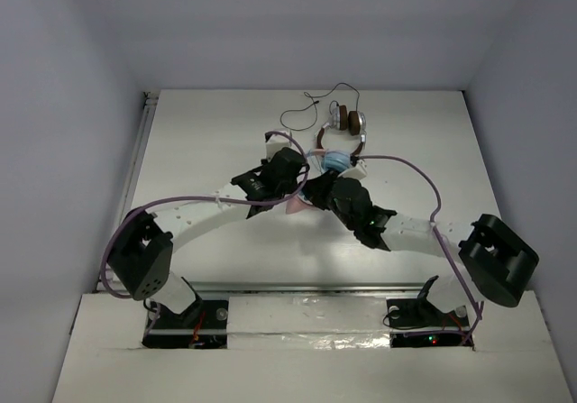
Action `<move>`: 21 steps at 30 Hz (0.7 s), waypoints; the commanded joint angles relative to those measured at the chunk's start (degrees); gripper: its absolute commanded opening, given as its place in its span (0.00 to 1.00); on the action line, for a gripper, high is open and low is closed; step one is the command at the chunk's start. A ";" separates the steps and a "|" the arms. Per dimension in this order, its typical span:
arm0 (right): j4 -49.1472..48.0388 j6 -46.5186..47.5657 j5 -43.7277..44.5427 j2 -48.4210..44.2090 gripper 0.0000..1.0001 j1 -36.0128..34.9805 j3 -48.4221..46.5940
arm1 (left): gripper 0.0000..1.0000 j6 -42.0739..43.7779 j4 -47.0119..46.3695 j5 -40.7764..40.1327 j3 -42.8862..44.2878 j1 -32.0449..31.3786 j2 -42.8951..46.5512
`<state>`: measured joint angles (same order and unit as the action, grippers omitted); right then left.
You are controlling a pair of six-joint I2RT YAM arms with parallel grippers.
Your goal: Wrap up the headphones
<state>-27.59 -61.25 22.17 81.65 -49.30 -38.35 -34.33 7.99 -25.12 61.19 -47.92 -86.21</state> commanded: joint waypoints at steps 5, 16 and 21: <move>8.43 2.63 1.73 -0.08 0.37 -0.80 -4.01 | 0.00 1.28 -3.42 7.45 3.24 2.74 -0.53; 21.35 7.63 -7.14 -0.95 0.40 -0.80 -11.66 | 0.00 3.30 -5.61 13.52 2.54 6.09 -0.80; 27.42 10.45 -9.51 -3.07 0.42 -0.80 -15.88 | 0.00 3.83 -6.05 15.02 1.83 8.11 -0.45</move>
<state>-3.77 -53.69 15.11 81.60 -49.91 -50.46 -30.30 7.75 -12.27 61.23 -40.64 -88.44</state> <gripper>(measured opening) 0.413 0.109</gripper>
